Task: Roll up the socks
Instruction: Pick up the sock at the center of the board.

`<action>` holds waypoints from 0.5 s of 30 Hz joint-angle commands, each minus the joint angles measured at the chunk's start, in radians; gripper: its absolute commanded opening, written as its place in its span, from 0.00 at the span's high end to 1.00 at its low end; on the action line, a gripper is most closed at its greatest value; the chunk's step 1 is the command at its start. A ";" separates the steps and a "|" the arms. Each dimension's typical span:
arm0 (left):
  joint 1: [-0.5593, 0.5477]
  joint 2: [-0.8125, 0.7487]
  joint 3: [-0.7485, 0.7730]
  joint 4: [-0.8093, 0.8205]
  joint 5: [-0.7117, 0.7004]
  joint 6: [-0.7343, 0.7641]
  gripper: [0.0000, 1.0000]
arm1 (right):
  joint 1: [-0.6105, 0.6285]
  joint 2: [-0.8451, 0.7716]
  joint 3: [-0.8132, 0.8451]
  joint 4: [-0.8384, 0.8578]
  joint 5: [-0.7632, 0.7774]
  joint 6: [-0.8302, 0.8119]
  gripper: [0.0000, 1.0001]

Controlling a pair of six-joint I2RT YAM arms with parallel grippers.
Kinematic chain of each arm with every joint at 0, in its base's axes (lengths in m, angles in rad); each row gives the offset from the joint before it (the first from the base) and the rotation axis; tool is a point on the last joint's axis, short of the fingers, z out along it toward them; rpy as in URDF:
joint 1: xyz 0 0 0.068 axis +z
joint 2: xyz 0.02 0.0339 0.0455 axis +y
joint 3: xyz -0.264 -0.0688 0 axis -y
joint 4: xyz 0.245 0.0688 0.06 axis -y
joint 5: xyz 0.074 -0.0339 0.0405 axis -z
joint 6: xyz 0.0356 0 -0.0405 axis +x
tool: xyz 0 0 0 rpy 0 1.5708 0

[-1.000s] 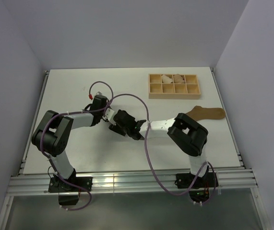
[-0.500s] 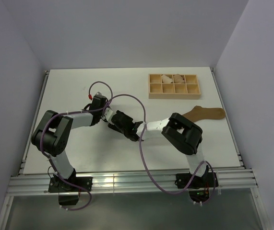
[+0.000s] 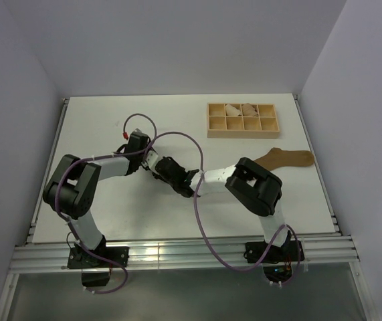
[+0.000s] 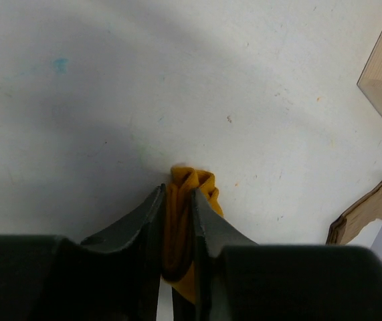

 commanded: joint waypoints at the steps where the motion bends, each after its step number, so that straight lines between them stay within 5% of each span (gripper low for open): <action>1: 0.004 -0.058 -0.030 -0.049 0.005 -0.012 0.74 | 0.003 0.017 -0.007 -0.083 -0.062 0.034 0.94; 8: 0.116 -0.197 -0.106 -0.049 0.007 -0.043 0.30 | -0.043 -0.065 -0.054 -0.123 -0.154 0.103 1.00; 15: 0.216 -0.355 -0.079 -0.165 -0.018 -0.011 0.12 | -0.100 -0.179 -0.073 -0.173 -0.219 0.146 1.00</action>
